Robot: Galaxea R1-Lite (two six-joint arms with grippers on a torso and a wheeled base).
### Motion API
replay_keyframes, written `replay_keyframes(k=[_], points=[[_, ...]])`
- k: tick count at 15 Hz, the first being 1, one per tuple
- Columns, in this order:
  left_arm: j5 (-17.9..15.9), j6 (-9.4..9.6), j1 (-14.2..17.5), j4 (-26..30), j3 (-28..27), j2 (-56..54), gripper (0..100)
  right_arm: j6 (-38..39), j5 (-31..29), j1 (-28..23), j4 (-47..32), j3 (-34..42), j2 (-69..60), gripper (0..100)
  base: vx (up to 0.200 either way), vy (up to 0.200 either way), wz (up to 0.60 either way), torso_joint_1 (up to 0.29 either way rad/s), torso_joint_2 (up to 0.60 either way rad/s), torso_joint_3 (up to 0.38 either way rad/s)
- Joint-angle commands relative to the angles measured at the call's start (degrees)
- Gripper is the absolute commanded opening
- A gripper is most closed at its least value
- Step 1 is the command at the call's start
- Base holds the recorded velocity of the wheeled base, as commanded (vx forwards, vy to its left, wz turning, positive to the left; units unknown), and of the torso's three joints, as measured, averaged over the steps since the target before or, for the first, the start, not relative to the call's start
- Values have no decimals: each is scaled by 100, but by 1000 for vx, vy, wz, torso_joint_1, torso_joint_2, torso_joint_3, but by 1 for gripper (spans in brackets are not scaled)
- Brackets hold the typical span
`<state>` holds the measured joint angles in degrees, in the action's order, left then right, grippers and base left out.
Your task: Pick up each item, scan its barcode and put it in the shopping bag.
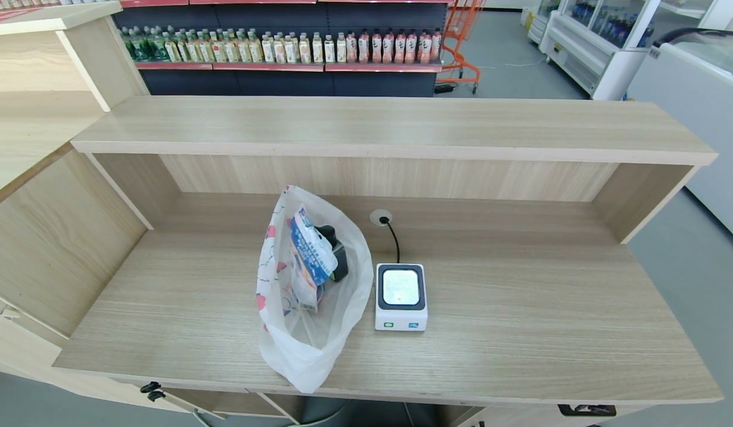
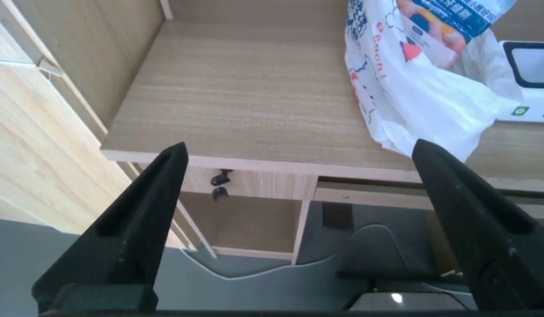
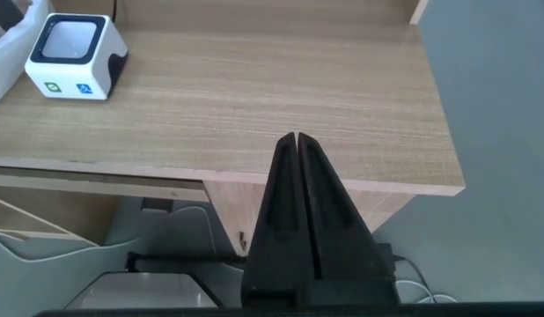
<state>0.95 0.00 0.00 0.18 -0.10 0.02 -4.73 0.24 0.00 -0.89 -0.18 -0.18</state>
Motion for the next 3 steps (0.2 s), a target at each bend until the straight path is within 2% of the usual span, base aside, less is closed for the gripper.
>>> replay_keyframes(k=[1, 3], points=[[2, 0, 0, -1, 1, -2, 100, -19, 2, 0, 1, 1, 18, 0, 0, 0, 0, 0, 0, 0], [2, 0, 0, -1, 1, -2, 100, -19, 2, 0, 1, 1, 18, 0, 0, 0, 0, 0, 0, 0]])
